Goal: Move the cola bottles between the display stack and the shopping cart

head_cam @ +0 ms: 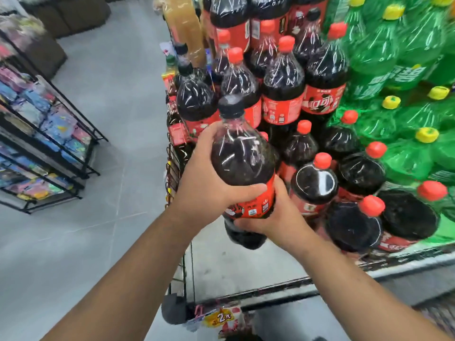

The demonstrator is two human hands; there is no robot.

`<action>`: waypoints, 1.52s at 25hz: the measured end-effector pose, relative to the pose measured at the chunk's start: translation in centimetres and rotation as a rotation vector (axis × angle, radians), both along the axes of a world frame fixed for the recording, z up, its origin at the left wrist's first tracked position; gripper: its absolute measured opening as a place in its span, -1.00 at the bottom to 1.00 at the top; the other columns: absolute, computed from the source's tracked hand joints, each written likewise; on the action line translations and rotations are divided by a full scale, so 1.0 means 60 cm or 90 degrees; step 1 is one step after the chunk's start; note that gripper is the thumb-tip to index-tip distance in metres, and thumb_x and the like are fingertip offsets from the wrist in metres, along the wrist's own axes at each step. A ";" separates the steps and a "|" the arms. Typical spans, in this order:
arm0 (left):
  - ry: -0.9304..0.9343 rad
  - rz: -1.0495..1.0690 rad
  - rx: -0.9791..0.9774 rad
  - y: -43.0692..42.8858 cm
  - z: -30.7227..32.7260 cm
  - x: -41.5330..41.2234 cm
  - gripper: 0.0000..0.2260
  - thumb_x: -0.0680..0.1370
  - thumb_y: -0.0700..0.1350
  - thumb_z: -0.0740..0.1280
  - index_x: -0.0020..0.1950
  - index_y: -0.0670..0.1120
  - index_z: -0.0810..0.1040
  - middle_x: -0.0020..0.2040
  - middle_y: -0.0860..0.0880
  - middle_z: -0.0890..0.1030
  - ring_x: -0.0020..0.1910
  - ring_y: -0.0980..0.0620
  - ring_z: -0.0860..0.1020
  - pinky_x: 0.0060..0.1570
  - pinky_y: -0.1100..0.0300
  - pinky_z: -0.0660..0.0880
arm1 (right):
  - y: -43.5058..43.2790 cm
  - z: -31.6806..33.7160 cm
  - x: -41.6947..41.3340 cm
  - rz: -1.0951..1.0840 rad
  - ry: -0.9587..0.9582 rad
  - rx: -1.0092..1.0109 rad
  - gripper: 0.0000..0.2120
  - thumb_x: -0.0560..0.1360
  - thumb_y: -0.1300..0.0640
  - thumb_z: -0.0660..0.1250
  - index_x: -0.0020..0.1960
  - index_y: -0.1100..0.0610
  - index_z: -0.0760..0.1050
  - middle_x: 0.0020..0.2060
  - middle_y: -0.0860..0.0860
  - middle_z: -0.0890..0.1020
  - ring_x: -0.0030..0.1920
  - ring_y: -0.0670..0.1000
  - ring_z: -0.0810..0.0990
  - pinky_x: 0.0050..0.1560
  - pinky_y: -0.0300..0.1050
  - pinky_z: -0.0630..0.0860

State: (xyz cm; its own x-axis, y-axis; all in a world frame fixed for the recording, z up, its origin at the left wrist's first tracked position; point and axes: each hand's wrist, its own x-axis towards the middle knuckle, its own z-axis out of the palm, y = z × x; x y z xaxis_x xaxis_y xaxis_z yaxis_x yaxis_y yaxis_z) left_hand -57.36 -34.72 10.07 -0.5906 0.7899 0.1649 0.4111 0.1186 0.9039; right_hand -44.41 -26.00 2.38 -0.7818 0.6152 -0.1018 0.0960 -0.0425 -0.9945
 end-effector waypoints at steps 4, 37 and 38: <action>0.025 -0.021 -0.012 0.019 -0.062 -0.006 -0.12 0.16 -0.11 0.72 0.29 0.34 0.32 0.25 0.29 0.57 0.28 0.27 0.53 0.28 0.26 0.49 | -0.004 -0.035 -0.006 -0.058 -0.018 -0.034 -0.13 0.19 0.44 0.62 0.32 -0.04 0.31 0.12 -0.17 0.58 -0.02 -0.38 0.59 -0.11 -0.48 0.48; 0.011 -0.038 -0.100 0.103 -0.302 0.010 -0.03 0.21 -0.12 0.73 0.51 -0.06 0.30 0.38 -0.09 0.35 0.29 0.51 0.28 0.33 0.53 0.25 | 0.008 -0.292 -0.061 -0.417 -0.132 -0.408 -0.12 0.18 0.25 0.50 0.44 -0.02 0.27 0.03 -0.13 0.59 0.08 -0.04 0.60 0.25 0.01 0.52; -0.007 -0.032 -0.101 0.104 -0.300 0.011 -0.04 0.22 -0.09 0.72 0.51 -0.03 0.29 0.39 -0.05 0.40 0.35 0.36 0.34 0.40 0.39 0.31 | 0.009 -0.294 -0.059 -0.420 -0.136 -0.388 -0.16 0.23 0.28 0.51 0.44 0.00 0.28 0.01 -0.15 0.58 0.03 -0.08 0.59 0.23 -0.01 0.53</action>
State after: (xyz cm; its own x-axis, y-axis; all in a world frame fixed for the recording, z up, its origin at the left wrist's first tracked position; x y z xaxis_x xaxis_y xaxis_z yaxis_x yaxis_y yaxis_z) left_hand -56.69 -28.49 -7.94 -0.5506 0.8343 0.0298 0.4110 0.2398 0.8795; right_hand -47.94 -25.47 -15.26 -0.2191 0.7221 -0.6561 0.0448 -0.6643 -0.7461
